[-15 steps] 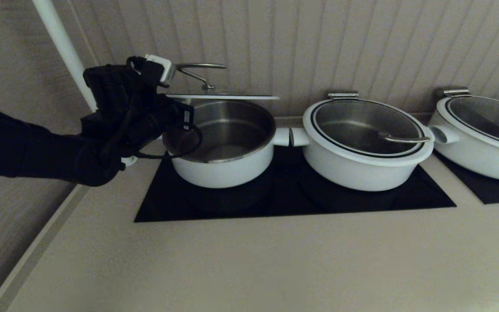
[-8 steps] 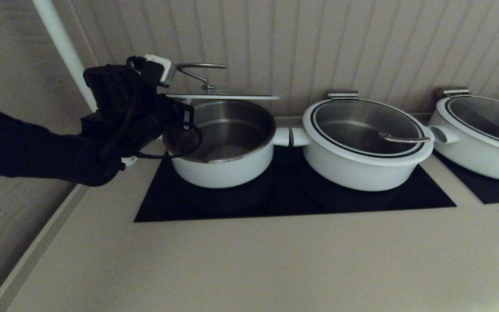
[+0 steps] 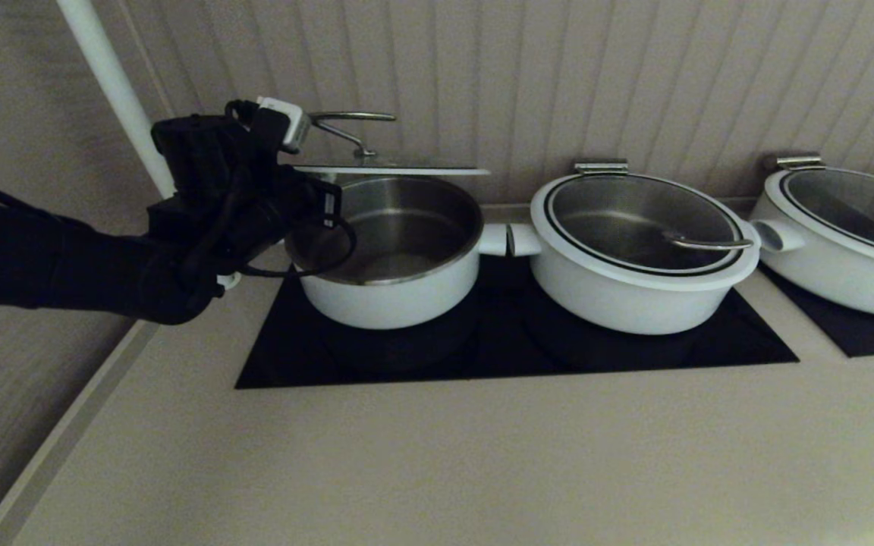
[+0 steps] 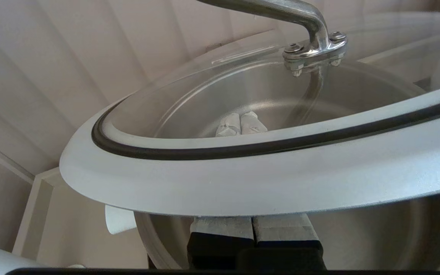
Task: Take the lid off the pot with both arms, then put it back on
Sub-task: Open the pot lid completely
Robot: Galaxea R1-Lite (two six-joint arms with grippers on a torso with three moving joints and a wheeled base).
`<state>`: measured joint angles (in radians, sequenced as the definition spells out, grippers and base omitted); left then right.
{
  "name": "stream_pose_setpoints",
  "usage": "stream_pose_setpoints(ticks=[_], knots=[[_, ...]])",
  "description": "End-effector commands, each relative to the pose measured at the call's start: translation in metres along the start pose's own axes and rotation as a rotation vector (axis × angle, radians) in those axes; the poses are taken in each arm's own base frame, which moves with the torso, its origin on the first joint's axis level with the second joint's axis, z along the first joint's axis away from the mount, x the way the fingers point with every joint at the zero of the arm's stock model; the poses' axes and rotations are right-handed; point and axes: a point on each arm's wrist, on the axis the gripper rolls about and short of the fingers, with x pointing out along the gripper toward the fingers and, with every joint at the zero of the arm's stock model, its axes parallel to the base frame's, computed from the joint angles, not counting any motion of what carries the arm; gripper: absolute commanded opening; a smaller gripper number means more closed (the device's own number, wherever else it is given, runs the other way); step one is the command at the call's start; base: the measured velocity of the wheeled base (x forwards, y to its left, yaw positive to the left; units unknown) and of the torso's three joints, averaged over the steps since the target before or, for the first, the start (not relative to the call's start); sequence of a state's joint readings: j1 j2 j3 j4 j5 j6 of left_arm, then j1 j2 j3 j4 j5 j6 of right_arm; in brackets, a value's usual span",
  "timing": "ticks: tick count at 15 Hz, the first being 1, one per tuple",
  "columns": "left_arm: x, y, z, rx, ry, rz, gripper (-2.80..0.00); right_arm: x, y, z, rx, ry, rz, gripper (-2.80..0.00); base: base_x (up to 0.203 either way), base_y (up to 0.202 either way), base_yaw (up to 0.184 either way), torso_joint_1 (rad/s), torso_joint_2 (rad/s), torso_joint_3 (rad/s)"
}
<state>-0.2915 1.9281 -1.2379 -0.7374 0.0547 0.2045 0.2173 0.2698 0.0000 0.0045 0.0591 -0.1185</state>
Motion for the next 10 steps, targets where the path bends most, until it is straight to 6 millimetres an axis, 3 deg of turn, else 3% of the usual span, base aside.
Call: stream_pose_setpoints(ticks=[1, 10], knots=[[0.0015, -0.0003, -0.0012, 0.001, -0.001, 0.001, -2.8, 0.0005, 0.0, 0.0001, 0.003, 0.008, -0.013, -2.8, 0.0, 0.0, 0.0, 0.0, 0.0, 0.0], [0.0003, 0.0004, 0.0016, 0.001, -0.007, 0.004, -2.8, 0.0009, 0.0001, 0.0003, 0.035, 0.022, -0.122, -2.8, 0.0, 0.0, 0.0, 0.0, 0.0, 0.0]])
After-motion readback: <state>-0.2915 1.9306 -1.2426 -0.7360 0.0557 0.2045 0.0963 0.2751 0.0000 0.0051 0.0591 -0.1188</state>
